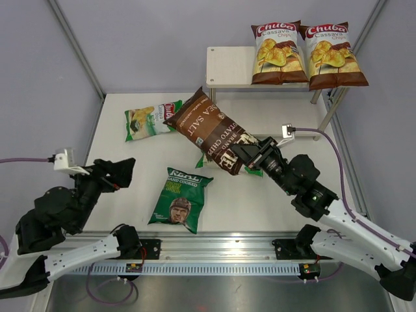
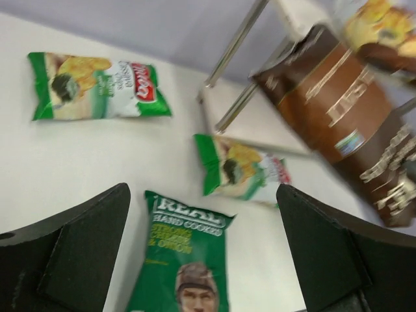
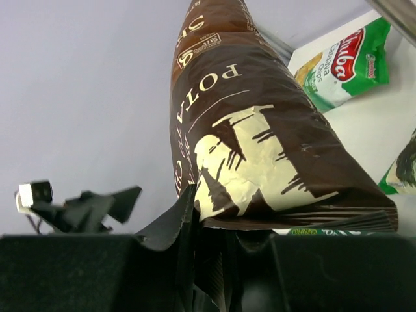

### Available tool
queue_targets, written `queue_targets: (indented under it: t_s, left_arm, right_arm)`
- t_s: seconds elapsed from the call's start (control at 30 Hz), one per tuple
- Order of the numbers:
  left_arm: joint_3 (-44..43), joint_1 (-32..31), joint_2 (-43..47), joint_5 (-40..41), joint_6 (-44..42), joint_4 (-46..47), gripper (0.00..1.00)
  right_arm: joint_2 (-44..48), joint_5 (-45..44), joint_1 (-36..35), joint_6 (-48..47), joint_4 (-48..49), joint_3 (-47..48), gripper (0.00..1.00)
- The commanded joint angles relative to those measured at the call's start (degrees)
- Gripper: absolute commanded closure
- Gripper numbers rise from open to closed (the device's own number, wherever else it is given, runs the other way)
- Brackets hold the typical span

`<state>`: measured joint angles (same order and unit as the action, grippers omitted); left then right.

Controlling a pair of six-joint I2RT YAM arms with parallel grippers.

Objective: Place and organize the chips bags onto the shelf

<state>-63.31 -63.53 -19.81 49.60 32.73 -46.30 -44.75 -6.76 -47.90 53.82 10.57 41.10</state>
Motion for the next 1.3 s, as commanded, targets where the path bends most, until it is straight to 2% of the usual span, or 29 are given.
queue_targets:
  t_s: [0.0, 0.17, 0.37, 0.47, 0.6, 0.77, 0.93, 1.13, 1.27]
  left_arm:
    - [2.64, 0.07, -4.62, 3.05, 1.02, -10.91, 0.01]
    - [10.30, -0.02, -2.17, 2.87, -1.00, -6.44, 0.01]
    - [10.14, 0.86, -0.67, 5.23, 0.22, -8.44, 0.01]
    - [11.27, 1.47, 0.82, 4.99, 1.90, -9.60, 0.01]
    - [11.80, 1.65, 2.23, 4.36, 2.07, -9.68, 0.01]
    - [12.16, 1.74, 3.03, 2.78, 1.81, -9.24, 0.01]
    - [12.42, 1.91, 3.38, 1.55, 1.20, -8.72, 0.01]
    - [12.60, 1.83, 6.19, 0.93, 0.67, -8.01, 0.01]
    - [12.86, 1.83, 8.03, 0.41, 0.32, -7.49, 0.01]
  right_arm:
    - [-4.28, -8.60, -0.09, 4.44, 7.27, 6.87, 0.96]
    - [-12.89, -14.84, -0.09, 9.01, 8.76, 14.17, 0.96]
    - [-20.63, -22.67, -0.18, 12.52, 8.68, 22.08, 0.97]
    - [-24.06, -28.02, -0.09, 13.41, 11.92, 24.63, 0.97]
    - [-29.42, -33.56, -0.09, 12.98, 12.02, 30.08, 0.97]
    - [-36.01, -41.65, 0.44, 7.97, 13.95, 38.16, 0.97]
    - [-43.47, -38.94, 4.74, 11.38, 10.88, 46.96, 0.97]
    - [-48.84, -43.15, 6.15, 12.01, 8.95, 53.45, 0.97]
    - [-52.89, -45.08, 6.33, 12.71, 4.04, 58.21, 0.95]
